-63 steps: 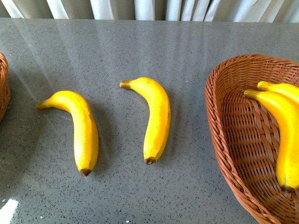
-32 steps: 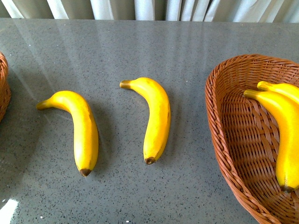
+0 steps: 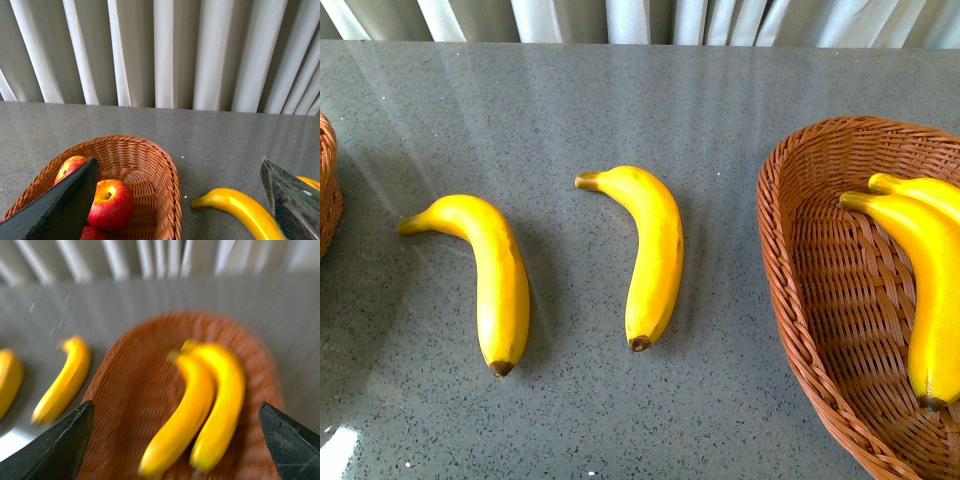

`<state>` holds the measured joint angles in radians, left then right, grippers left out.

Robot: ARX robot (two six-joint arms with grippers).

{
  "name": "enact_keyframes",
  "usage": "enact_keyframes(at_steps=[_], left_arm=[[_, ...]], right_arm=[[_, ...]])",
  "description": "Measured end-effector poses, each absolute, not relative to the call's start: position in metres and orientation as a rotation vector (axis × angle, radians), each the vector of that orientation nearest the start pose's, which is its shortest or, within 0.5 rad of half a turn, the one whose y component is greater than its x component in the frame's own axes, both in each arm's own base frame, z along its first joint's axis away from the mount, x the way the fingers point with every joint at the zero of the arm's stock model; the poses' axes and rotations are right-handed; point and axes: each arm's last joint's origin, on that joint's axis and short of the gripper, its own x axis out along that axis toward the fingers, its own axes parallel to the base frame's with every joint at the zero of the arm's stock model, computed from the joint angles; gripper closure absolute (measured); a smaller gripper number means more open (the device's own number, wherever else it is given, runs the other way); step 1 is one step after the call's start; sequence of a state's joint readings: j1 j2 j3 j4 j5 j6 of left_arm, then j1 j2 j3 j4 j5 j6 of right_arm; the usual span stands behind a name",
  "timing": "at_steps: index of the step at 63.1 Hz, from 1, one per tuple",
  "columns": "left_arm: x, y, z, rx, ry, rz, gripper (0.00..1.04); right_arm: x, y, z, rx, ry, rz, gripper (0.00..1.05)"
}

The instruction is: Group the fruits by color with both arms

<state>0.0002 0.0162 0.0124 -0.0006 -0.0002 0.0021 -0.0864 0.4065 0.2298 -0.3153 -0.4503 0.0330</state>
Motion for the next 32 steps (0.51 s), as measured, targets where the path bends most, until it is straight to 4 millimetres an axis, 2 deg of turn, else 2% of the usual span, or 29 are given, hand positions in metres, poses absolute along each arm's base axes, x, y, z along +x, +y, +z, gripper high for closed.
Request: enact_keyframes(at_steps=[8,16,21,32], left_arm=[[0.098,0.0,0.166,0.002,0.004,0.001,0.09],[0.098,0.0,0.166,0.002,0.004,0.0,0.09],[0.098,0.0,0.166,0.002,0.004,0.0,0.09],[0.098,0.0,0.166,0.002,0.004,0.001,0.09]], right_arm=[[0.146,0.007,0.21,0.096,0.415,0.361,0.09],[0.184,0.027,0.23,0.045,0.38,0.398,0.09],[0.208,0.048,0.234,0.028,0.409,0.434,0.09],[0.259,0.111,0.235,0.045,0.505,0.52,0.09]])
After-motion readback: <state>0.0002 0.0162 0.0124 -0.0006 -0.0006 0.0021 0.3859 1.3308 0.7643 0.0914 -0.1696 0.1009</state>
